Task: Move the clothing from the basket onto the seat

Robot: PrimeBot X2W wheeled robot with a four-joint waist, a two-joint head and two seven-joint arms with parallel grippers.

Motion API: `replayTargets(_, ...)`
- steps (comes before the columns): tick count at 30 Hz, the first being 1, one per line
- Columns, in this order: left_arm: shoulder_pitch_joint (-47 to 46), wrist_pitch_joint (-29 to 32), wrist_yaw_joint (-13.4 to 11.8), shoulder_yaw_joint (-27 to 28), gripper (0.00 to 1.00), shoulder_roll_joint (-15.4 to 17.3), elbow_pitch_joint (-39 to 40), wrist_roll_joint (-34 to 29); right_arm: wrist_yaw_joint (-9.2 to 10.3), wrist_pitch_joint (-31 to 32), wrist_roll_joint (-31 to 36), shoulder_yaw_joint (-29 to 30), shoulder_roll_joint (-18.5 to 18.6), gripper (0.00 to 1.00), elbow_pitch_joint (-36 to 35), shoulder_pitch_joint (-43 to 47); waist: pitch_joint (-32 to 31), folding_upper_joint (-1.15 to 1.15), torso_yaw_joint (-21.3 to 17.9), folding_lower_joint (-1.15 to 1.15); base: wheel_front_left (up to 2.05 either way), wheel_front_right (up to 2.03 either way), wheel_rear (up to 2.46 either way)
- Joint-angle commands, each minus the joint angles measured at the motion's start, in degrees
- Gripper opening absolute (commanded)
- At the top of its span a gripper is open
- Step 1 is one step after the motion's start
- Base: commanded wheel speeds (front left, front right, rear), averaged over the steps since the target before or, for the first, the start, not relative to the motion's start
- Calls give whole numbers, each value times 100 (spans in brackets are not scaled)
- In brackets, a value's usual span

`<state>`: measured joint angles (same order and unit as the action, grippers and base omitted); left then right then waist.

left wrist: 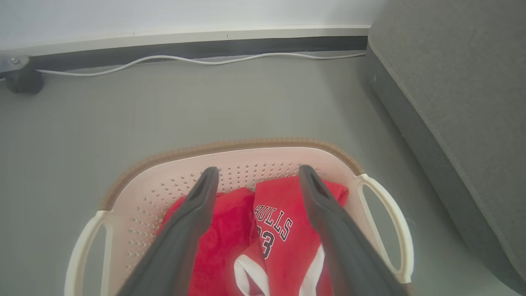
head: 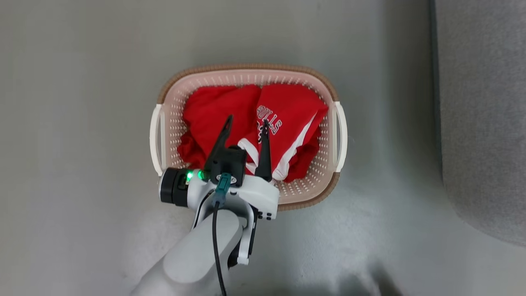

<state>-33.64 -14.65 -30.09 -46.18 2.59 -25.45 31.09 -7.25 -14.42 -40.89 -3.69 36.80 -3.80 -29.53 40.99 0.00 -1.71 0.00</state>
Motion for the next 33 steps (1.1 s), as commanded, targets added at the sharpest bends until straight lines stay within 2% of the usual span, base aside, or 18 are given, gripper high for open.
replayTargets(1,-113,-35,-65,53,100,29,51,42,-24,-58,-51,18,223,100,-205,55,322,0,-12,0,0,0,0)
replayTargets(7,-593,-35,-13,-315,100,29,-426,466,-24,-58,-101,206,421,100,-589,11,790,0,-43,0,0,0,0)
replayTargets(19,-1603,-35,629,-1338,100,29,-1669,2074,-24,-58,-108,287,411,100,-930,-97,1317,0,-295,0,0,0,0)
replayTargets(26,-2074,-35,693,-1976,100,29,-2194,3062,-24,-58,-118,208,304,100,-1015,-190,1509,0,-509,0,0,0,0)
replayTargets(33,-2505,15,451,-2442,100,29,-2591,3856,-24,-58,-159,179,230,100,-1102,-296,1708,0,-728,0,0,0,0)
